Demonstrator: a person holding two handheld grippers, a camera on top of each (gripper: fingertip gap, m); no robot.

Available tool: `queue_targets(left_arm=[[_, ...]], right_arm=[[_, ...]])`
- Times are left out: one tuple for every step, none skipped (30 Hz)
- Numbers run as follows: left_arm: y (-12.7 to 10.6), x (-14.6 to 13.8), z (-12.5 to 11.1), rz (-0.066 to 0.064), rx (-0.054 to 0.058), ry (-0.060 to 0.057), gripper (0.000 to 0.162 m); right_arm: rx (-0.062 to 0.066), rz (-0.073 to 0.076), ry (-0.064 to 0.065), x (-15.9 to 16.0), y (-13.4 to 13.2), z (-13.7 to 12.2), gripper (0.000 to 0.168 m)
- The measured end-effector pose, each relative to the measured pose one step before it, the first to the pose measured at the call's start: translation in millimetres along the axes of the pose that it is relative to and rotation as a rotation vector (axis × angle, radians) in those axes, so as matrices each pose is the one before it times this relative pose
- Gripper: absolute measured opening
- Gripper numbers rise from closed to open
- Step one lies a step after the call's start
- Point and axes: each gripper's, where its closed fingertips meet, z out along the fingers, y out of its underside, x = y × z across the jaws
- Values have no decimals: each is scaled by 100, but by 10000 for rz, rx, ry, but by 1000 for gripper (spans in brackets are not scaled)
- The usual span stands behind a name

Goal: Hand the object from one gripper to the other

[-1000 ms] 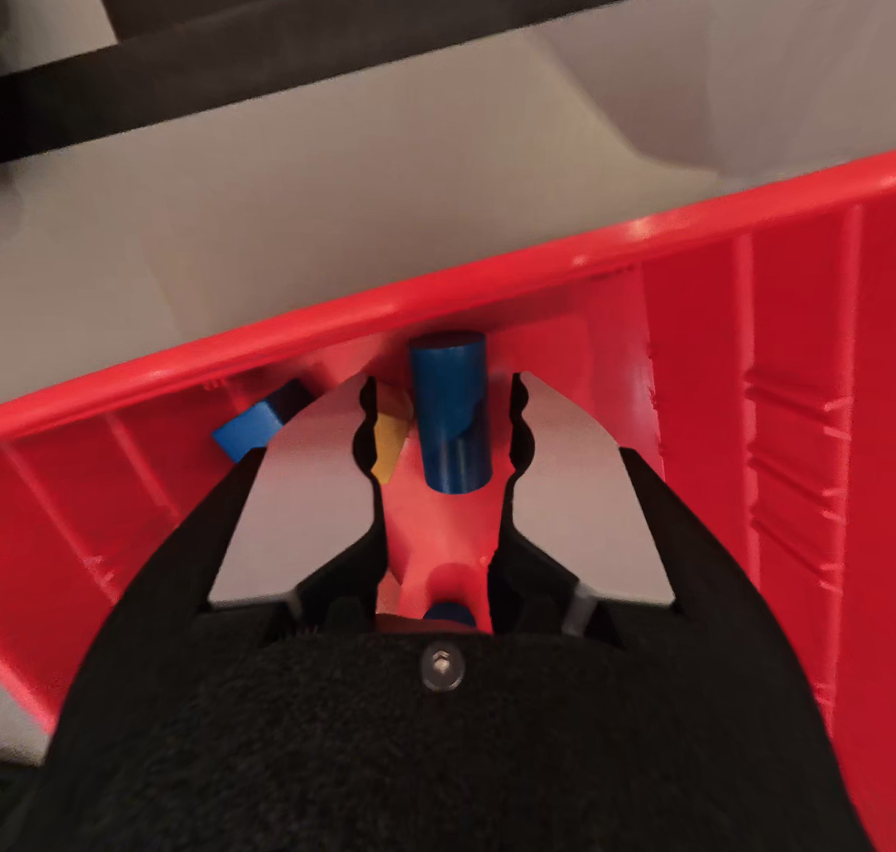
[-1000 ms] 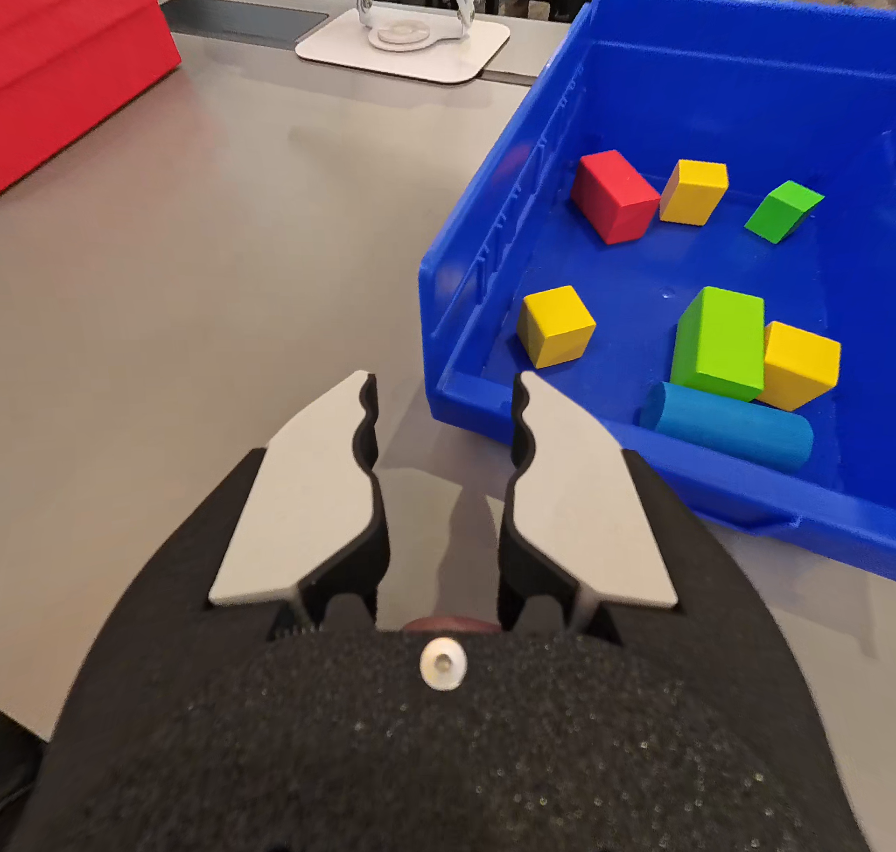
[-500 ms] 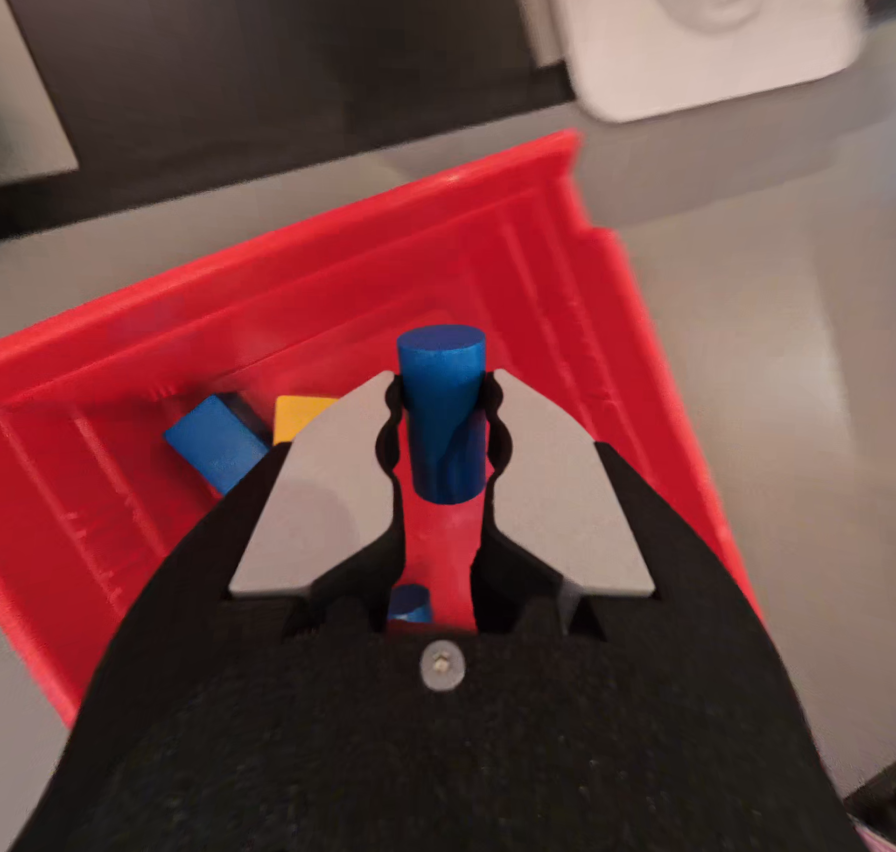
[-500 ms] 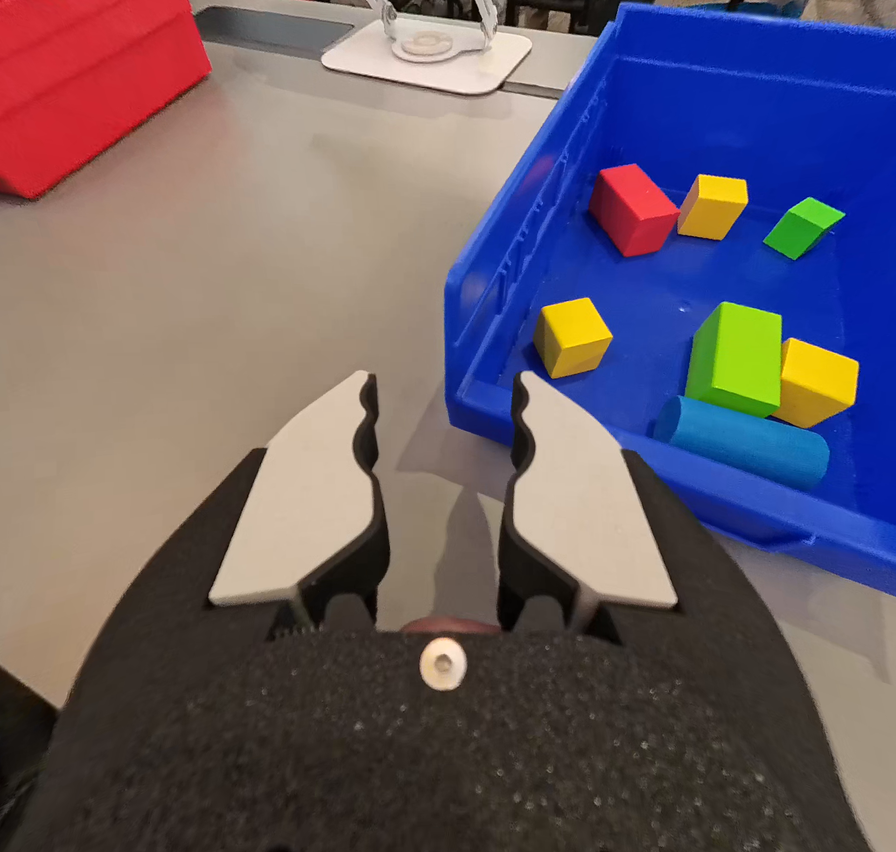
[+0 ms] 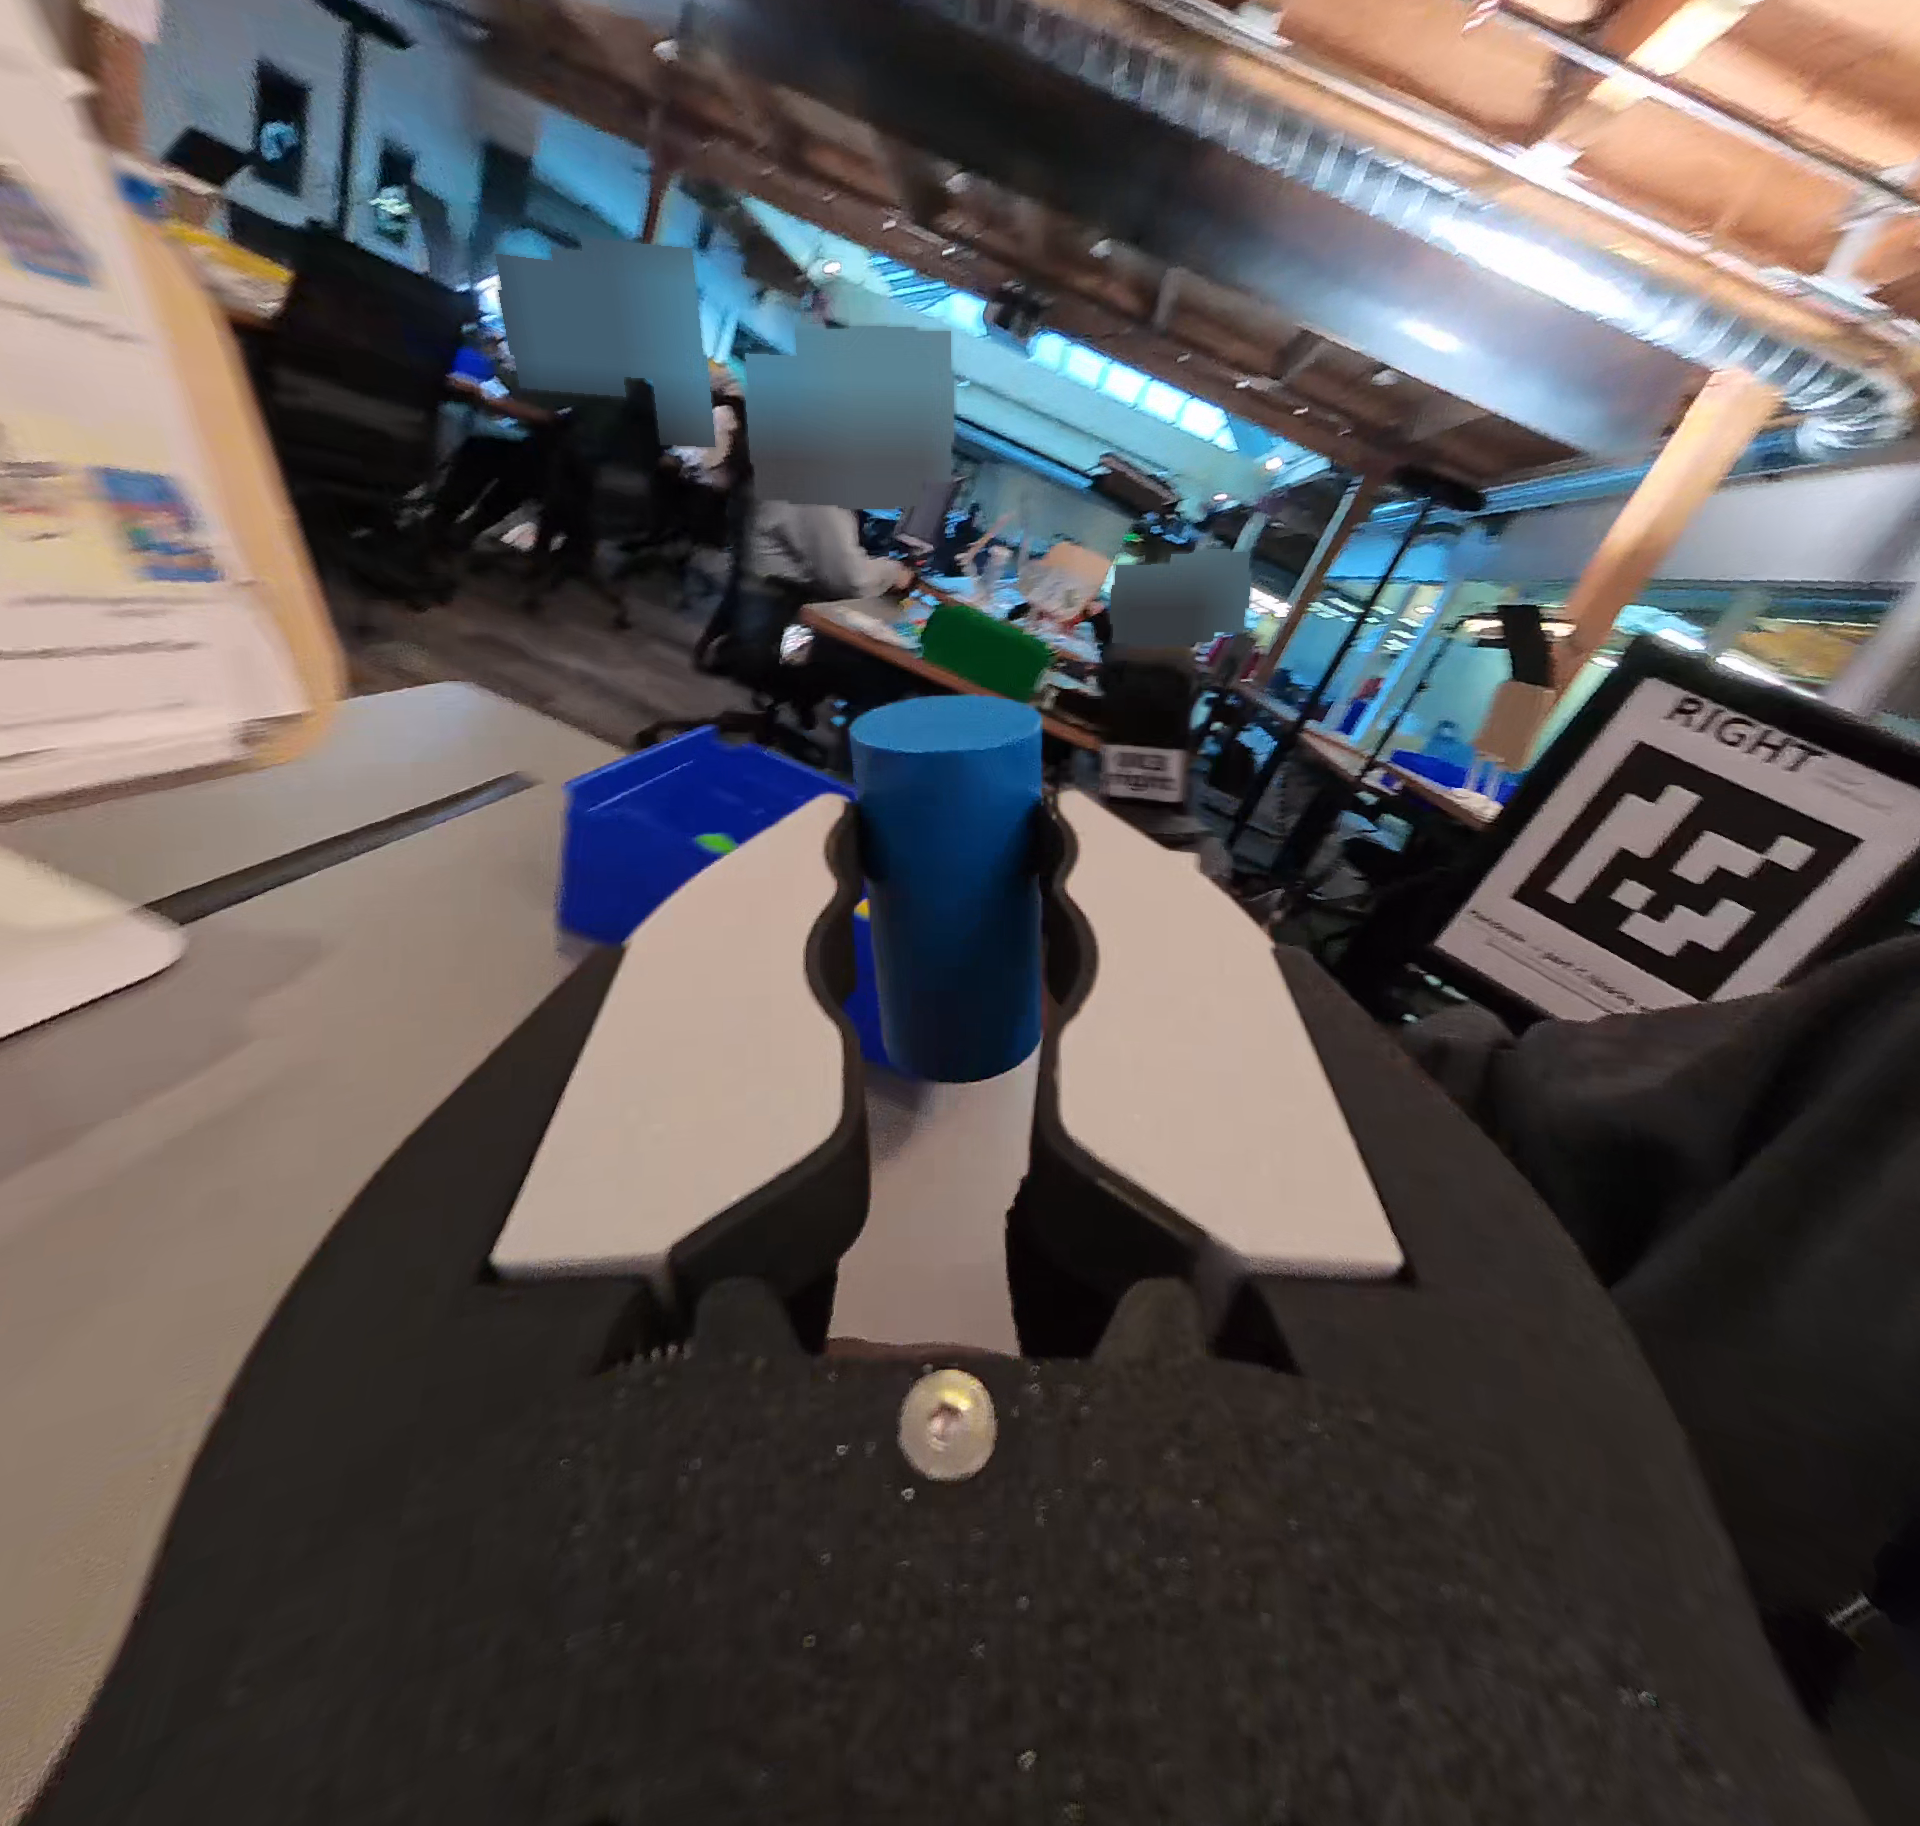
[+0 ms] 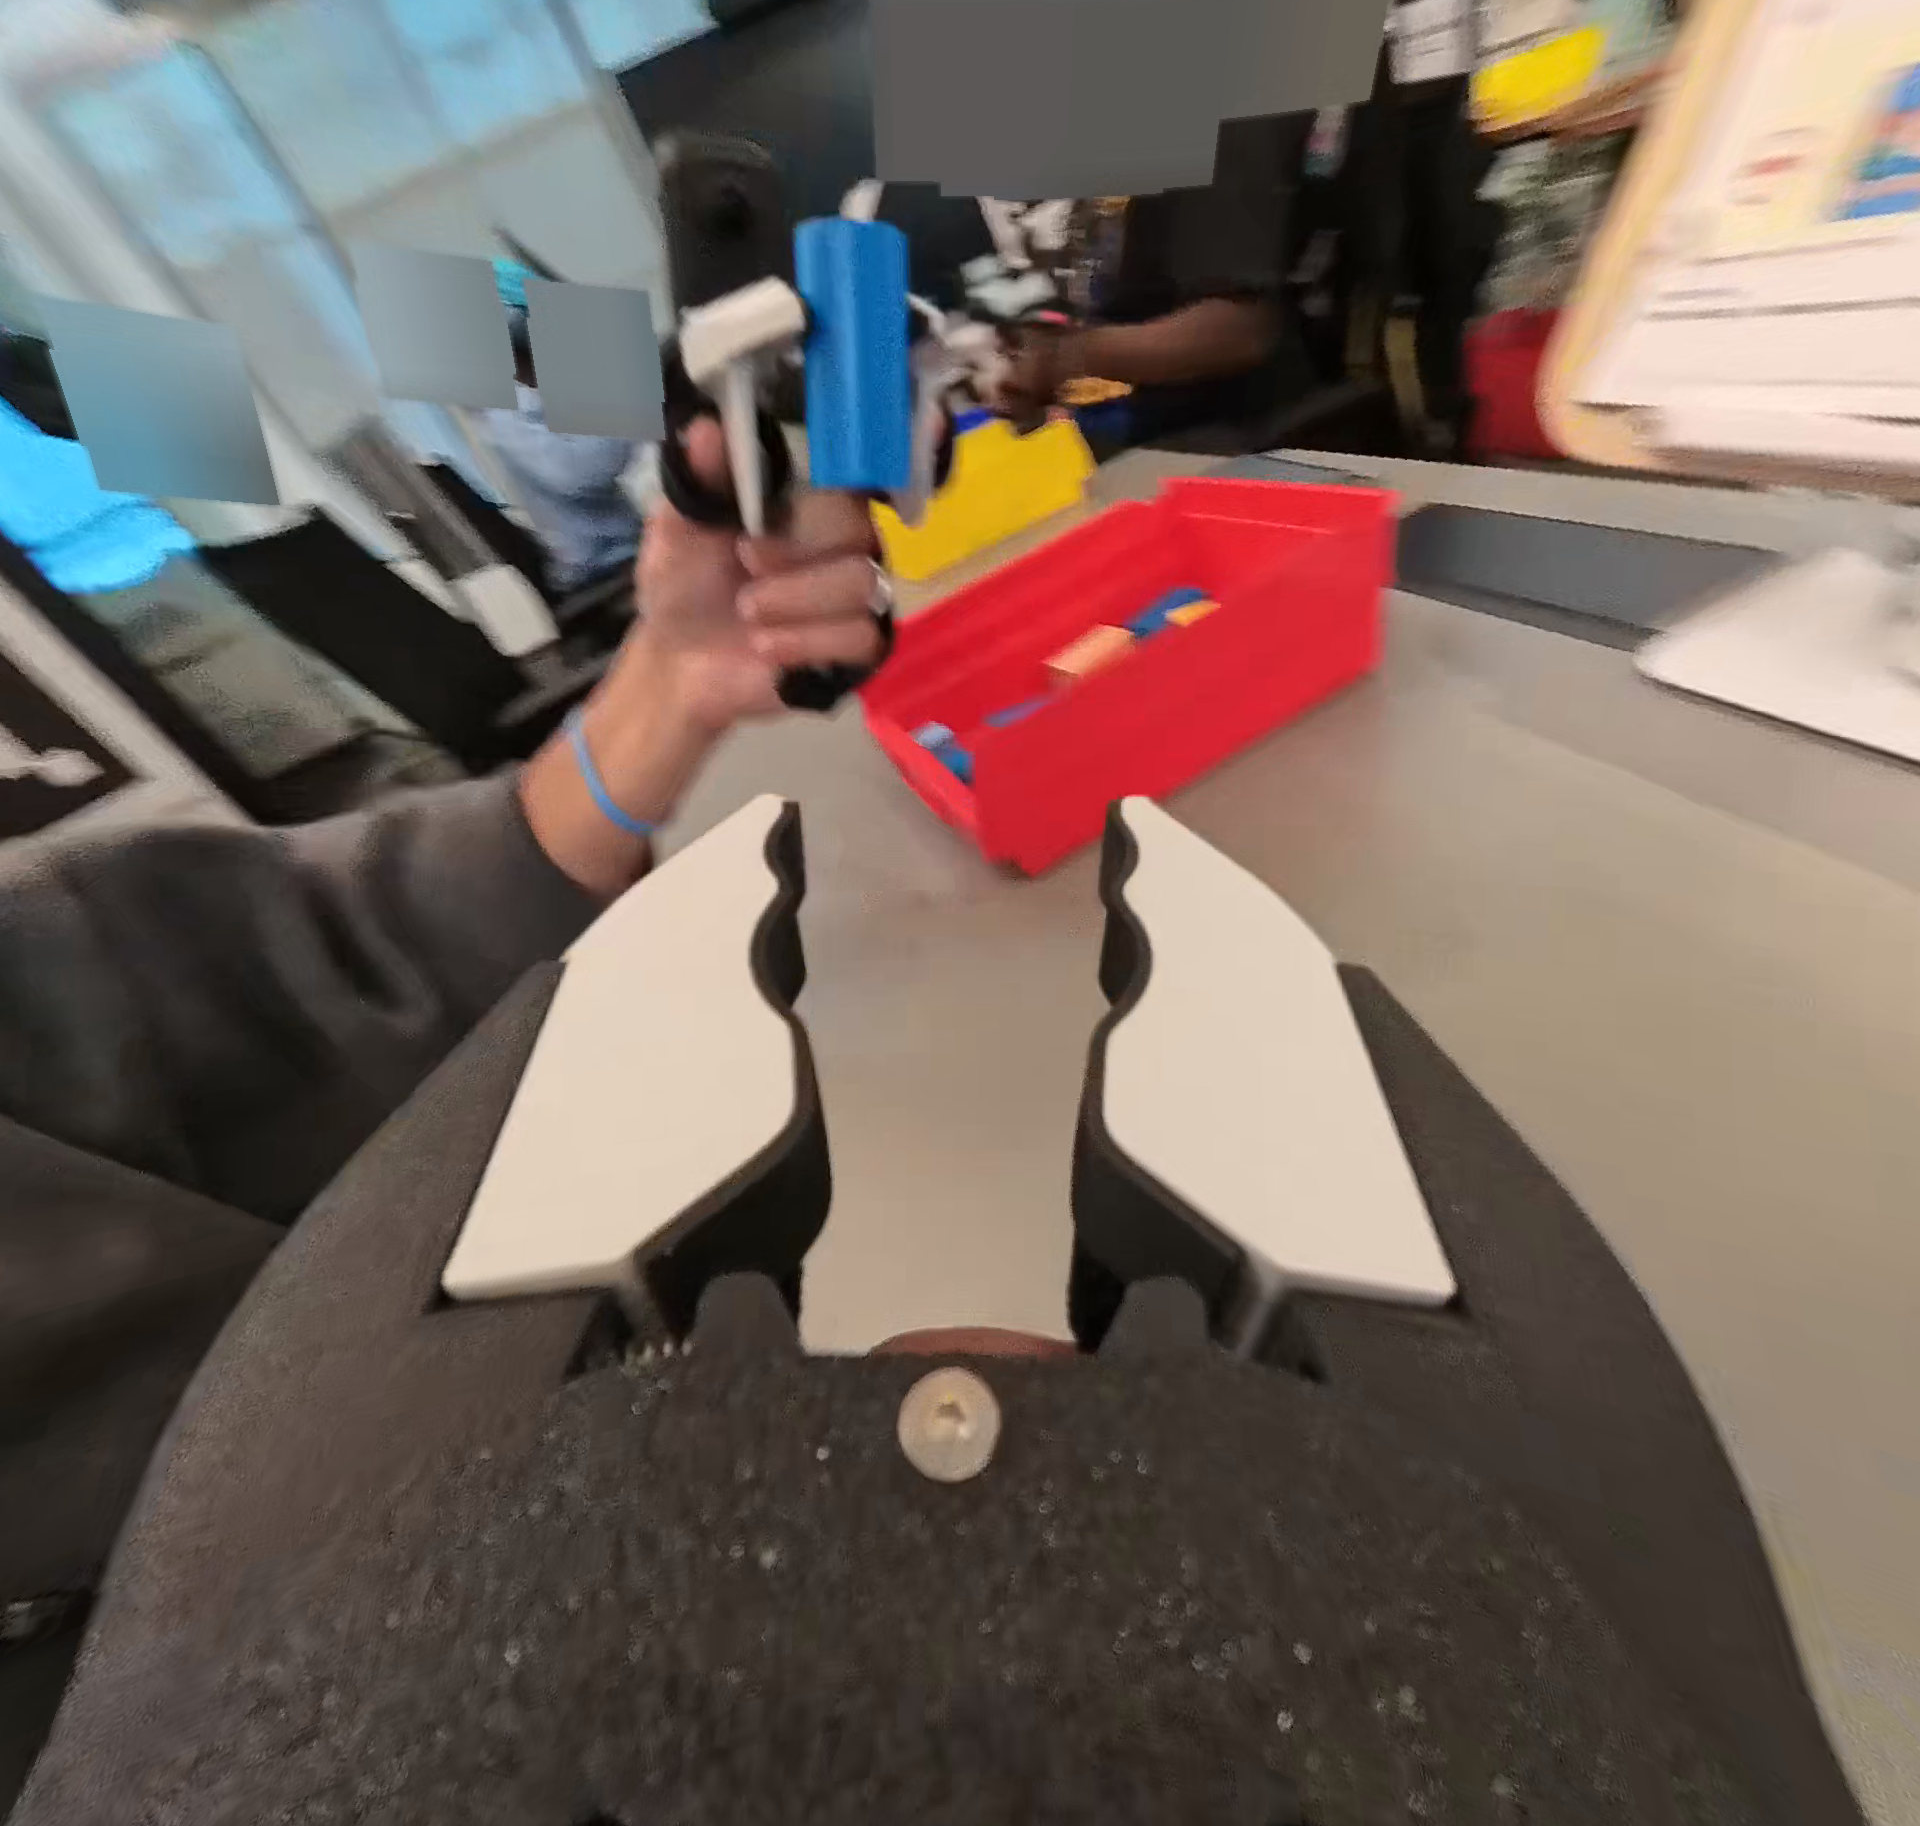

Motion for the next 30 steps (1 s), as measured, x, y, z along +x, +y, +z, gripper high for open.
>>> queue_targets(left_arm=[[483, 1018, 1180, 75, 73, 236, 33], [619, 708, 1065, 106, -63, 101, 32], [754, 375, 898, 124, -232, -72, 32], [693, 231, 662, 151, -237, -128, 32], [496, 419, 462, 115, -119, 53, 32], [374, 483, 334, -32, -16, 168, 32], [312, 155, 266, -89, 5, 13, 32], [339, -46, 249, -53, -23, -72, 32], [452, -22, 270, -82, -116, 16, 32], [406, -73, 272, -88, -95, 20, 32], [341, -164, 237, -94, -41, -21, 32], [271, -194, 162, -112, -1, -23, 32], [163, -88, 79, -125, 34, 59, 32], [177, -158, 33, -96, -26, -5, 32], [139, -153, -5, -83, -53, -27, 32], [78, -115, -56, -116, -82, -44, 32], [-9, -85, -128, -93, -67, -98, 32], [-175, -37, -281, -9, 50, -192, 33], [-202, -25, -476, 96, 128, -286, 45], [36, -111, -649, 141, 35, -400, 60], [418, -219, -744, 153, -104, -461, 66], [816, -236, -803, 152, -210, -454, 68], [1264, -185, -866, 117, -273, -423, 70], [1728, -195, -960, 94, -270, -450, 71], [2057, -304, -1004, 102, -151, -540, 70], [2144, -412, -1001, 61, 32, -619, 65], [2189, -348, -927, -39, 50, -557, 58], [2109, -184, -787, -179, -86, -385, 53], [1732, 10, -570, -369, -199, -174, 50], [1105, 275, -369, -493, -209, 84, 51]], right_arm=[[57, 166, -657, -761, -715, 1501, 55], [56, 156, -501, -472, -517, 1330, 55], [49, 207, -457, -377, -382, 1100, 56], [160, 237, -515, -479, -386, 830, 56], [175, 236, -437, -388, -271, 596, 56], [80, 161, -220, -83, -14, 442, 56], [0, 28, -101, 71, 218, 326, 56], [-16, -37, -87, 52, 335, 260, 56], [-16, -13, -77, 79, 361, 238, 56], [-64, 55, -84, 61, 395, 228, 55], [-140, 28, -98, 3, 382, 133, 48], [-47, -203, -194, -220, 160, -77, 34], [-79, -159, 144, 182, 172, -125, 33], [-152, -74, 91, 124, 192, -150, 33], [-173, 61, 98, 164, 175, -132, 33], [-60, 19, 109, 155, 82, -132, 33], [0, 2, 71, 102, 43, -129, 33], [7, 28, 60, 114, 24, -133, 33], [17, 57, 43, 101, -19, -228, 33], [-1, 20, 64, 77, -121, -396, 33], [53, -88, 170, 108, -349, -660, 33], [94, -156, 273, 172, -671, -974, 33], [142, -199, 336, 244, -1027, -1322, 33], [234, -184, 360, 304, -1396, -1707, 33], [275, -208, 448, 478, -1596, -2035, 33], [145, -293, 716, 926, -1483, -2242, 33], [-91, -452, 1151, 1700, -1080, -2391, 33], [-343, -596, 1551, 2519, -476, -2415, 33], [-465, -593, 1661, 3027, 130, -2217, 33], [-585, -474, 1438, 3026, 742, -1720, 33]])
